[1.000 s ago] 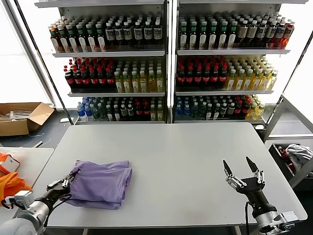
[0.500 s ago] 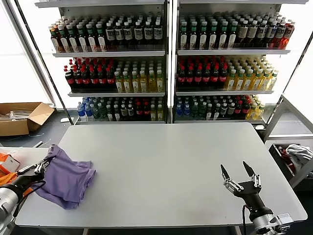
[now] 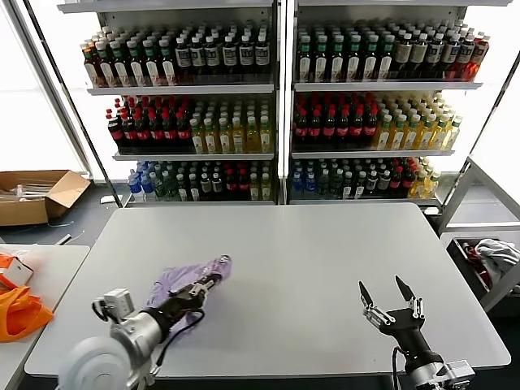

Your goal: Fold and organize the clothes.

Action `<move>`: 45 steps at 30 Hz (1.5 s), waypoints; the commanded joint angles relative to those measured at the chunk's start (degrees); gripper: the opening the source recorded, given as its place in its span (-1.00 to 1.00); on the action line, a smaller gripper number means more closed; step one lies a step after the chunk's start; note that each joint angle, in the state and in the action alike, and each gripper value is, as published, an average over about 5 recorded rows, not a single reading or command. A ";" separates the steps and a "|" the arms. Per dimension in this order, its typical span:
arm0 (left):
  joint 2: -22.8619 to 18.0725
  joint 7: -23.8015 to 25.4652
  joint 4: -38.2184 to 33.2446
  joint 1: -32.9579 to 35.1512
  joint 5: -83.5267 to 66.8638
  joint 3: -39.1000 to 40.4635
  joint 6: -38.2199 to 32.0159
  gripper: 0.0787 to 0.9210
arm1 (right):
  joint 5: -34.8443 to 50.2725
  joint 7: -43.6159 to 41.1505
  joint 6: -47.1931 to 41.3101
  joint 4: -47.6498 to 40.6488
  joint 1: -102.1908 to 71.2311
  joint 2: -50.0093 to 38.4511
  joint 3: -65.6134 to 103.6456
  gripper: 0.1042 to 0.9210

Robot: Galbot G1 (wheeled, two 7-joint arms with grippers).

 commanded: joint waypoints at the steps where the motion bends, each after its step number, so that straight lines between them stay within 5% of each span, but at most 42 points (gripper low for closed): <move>1: -19.94 -7.23 19.92 -18.56 5.13 32.10 -0.86 -0.93 | -2.30 1.66 -5.61 1.58 0.19 0.58 -1.93 0.76; 6: -25.24 -6.94 24.39 -18.80 5.35 29.60 -2.71 -0.91 | 4.47 5.22 -14.27 3.15 2.39 -0.90 -5.87 0.76; 12: -25.30 -6.93 22.81 -20.54 4.15 22.82 -6.02 -0.60 | 10.96 7.72 -20.88 0.84 6.88 -2.31 -12.37 0.76; 25: -8.48 2.46 7.96 -11.50 10.74 2.86 -7.65 0.28 | 21.57 9.99 -27.95 -9.03 21.32 -5.03 -29.26 0.76; 32: -7.09 2.97 4.01 -6.36 12.10 -5.40 -7.74 0.71 | 21.81 11.78 -27.81 -16.21 28.56 -0.62 -37.05 0.76; 45: -8.34 -0.78 0.30 -4.12 7.05 -8.64 -6.88 0.77 | 15.14 8.16 -23.43 -14.42 26.25 -0.53 -34.54 -0.03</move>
